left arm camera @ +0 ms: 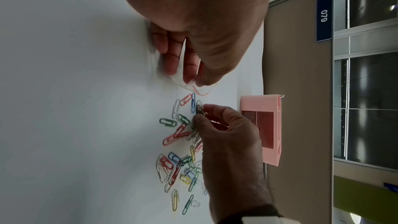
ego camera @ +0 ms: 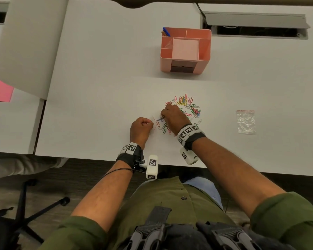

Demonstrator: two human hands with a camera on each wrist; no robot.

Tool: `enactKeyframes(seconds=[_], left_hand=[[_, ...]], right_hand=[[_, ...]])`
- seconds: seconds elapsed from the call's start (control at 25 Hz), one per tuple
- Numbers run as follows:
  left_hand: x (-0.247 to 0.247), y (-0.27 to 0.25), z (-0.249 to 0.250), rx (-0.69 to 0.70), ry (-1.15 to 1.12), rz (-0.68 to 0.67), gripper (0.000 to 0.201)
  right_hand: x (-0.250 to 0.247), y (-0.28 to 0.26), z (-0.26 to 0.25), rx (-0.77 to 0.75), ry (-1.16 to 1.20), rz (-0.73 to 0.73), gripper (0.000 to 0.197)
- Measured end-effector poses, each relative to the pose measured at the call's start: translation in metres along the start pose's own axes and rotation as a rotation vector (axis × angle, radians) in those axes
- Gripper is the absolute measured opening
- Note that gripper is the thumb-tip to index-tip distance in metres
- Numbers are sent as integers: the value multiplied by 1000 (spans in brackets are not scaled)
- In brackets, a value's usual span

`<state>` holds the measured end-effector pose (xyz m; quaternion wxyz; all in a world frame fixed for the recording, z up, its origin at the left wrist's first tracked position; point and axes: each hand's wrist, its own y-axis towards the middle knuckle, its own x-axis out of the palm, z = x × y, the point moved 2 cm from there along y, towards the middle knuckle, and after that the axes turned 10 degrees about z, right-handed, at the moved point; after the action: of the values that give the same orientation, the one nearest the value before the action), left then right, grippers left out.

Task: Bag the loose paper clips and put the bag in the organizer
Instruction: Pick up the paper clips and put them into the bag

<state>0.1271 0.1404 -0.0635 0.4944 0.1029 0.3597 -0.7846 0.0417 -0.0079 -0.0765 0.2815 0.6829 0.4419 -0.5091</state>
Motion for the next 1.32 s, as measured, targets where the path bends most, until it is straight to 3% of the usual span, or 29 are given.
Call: enactKeyframes(seconds=[0.12,0.28,0.76,0.96,1.12,1.2,1.32], left_hand=[[2,-2,5,32,60,18,3],[4,-4,5,55,124,23,9],[5,-6,14,17,27,19,6],[5,-7,18,38,3,15,11],[5,-9,21,59,-20,10,9],[4,-10,23,78,-31,0,8],[0,-13,22,75,-69,-4,10]], right_hand=[[-9,1,-2,20,-2,-12,16],[-19,0,0,56,11,-13,15],[-25,0,16,236,180,95,15],[-41,-6,14,531,628,167,14],[-48,-17,-19,727,1219,-4,19],[-47,-21,-31,738,1250,2,20],[-45,-23,-36,670,1067,49,19]])
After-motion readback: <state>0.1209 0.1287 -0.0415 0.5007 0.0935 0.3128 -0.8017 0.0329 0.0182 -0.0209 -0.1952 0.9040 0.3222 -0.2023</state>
